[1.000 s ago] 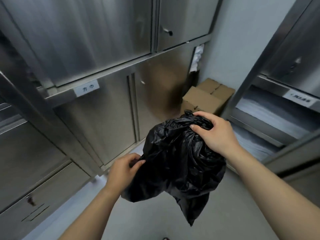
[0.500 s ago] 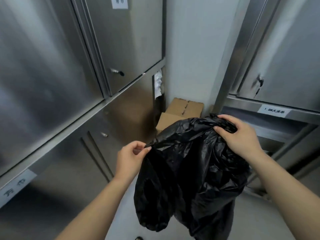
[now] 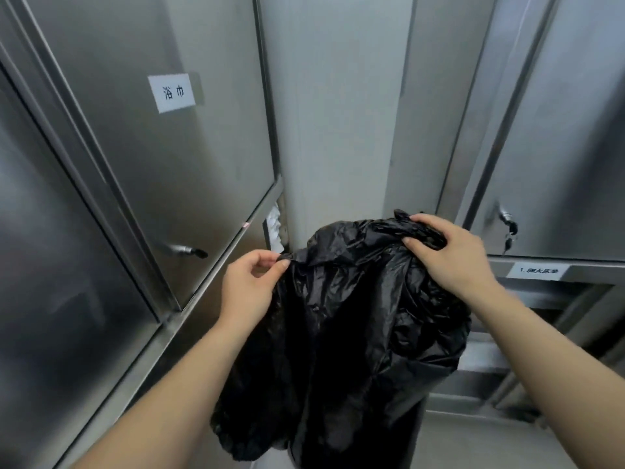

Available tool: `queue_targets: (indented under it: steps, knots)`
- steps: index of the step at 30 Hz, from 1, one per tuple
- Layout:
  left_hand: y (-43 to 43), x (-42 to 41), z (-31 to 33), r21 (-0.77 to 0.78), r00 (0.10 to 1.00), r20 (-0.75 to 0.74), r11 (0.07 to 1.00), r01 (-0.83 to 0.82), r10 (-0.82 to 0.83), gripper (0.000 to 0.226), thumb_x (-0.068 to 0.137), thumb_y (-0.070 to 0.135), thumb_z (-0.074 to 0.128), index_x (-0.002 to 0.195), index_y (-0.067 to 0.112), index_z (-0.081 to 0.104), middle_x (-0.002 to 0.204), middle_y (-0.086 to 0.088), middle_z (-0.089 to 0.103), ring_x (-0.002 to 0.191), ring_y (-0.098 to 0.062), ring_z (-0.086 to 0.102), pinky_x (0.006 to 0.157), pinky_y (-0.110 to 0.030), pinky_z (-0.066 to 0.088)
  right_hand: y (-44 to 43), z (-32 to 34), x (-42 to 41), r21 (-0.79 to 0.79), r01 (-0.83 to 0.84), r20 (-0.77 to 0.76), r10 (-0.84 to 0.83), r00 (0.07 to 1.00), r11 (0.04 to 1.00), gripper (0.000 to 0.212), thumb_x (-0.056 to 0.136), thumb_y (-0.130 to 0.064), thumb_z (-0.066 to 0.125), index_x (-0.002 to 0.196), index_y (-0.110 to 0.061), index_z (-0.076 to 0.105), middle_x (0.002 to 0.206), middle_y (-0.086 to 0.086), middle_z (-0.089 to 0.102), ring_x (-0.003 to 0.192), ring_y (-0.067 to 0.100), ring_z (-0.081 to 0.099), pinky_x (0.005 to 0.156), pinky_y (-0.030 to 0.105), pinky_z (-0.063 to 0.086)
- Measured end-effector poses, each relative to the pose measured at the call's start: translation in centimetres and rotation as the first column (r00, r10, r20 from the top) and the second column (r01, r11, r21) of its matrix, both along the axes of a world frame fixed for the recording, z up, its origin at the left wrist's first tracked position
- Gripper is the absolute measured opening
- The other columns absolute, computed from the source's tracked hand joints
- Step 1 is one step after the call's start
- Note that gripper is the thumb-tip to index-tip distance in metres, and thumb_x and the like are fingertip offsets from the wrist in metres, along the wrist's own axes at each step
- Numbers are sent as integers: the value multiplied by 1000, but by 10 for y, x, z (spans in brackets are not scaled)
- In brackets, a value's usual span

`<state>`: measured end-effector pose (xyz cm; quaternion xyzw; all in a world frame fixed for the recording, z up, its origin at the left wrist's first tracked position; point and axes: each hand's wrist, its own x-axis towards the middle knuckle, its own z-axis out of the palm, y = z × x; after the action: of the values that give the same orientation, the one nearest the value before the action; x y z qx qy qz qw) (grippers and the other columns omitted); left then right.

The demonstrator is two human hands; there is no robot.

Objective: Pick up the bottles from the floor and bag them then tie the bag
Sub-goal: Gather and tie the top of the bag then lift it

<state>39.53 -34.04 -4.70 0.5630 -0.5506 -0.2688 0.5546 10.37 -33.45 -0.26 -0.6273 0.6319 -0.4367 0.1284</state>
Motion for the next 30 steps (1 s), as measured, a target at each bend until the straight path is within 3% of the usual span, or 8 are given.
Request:
queue_targets:
  steps: [5, 9, 12, 16, 20, 22, 26, 30]
  knots:
    - [-73, -12, 45, -21, 963, -267, 999, 32, -36, 18, 79, 18, 72, 65, 29, 69, 65, 9, 63, 56, -4, 55, 46, -14, 44, -72, 37, 18, -60, -33, -20, 32, 999, 998, 36, 79, -37, 69, 115, -35, 63, 122, -8, 65, 114, 9, 55, 87, 2, 26]
    - [-132, -14, 93, -81, 903, -427, 997, 18, -51, 15, 82, 16, 70, 69, 23, 68, 63, 8, 67, 60, -7, 62, 57, -21, 53, -135, 72, 16, -143, -57, -2, 57, 998, 988, 36, 79, -34, 70, 115, -33, 64, 125, -5, 64, 115, 11, 56, 83, -3, 23]
    - [-177, -21, 134, -160, 869, -491, 987, -29, -54, 13, 84, 16, 68, 73, 22, 66, 56, 14, 66, 51, 1, 60, 50, -15, 51, -179, 103, 11, -223, -74, 12, 79, 997, 972, 36, 79, -34, 70, 114, -32, 65, 122, -6, 66, 111, 6, 57, 81, -6, 22]
    - [-227, -36, 176, -253, 905, -420, 966, -41, -72, 12, 84, 19, 69, 73, 24, 66, 56, 15, 65, 52, 2, 59, 49, -14, 48, -231, 141, 9, -309, -91, 63, 116, 991, 947, 34, 78, -32, 71, 111, -30, 66, 113, -9, 68, 97, -10, 53, 78, -7, 27]
    - [-268, -51, 190, -264, 941, -329, 964, -8, -82, 14, 84, 16, 68, 72, 23, 64, 69, 4, 64, 59, -7, 59, 60, -25, 50, -275, 150, 20, -293, -88, 110, 125, 986, 952, 33, 78, -34, 69, 111, -33, 66, 110, -11, 69, 106, 7, 60, 85, 11, 37]
    - [-286, -57, 192, -258, 956, -280, 966, 15, -90, 13, 83, 14, 68, 73, 21, 63, 71, 1, 61, 58, -6, 58, 57, -22, 50, -294, 150, 22, -280, -83, 140, 126, 982, 956, 34, 79, -34, 68, 112, -33, 65, 111, -10, 69, 107, 9, 60, 88, 17, 40]
    - [-322, -66, 201, -304, 981, -170, 952, 35, -91, 17, 81, 15, 70, 69, 24, 63, 60, 13, 60, 47, 3, 54, 44, -12, 45, -329, 157, 20, -306, -14, 192, 76, 979, 952, 33, 79, -36, 67, 111, -35, 63, 108, -12, 69, 104, 9, 60, 82, 16, 38]
    - [-371, -75, 208, -324, 993, -108, 946, 11, -49, 18, 80, 19, 72, 66, 26, 62, 65, 9, 58, 51, -5, 52, 54, -22, 45, -363, 158, 20, -345, 125, 265, -31, 964, 930, 34, 79, -35, 66, 114, -35, 63, 113, -9, 68, 107, 11, 58, 79, 14, 34]
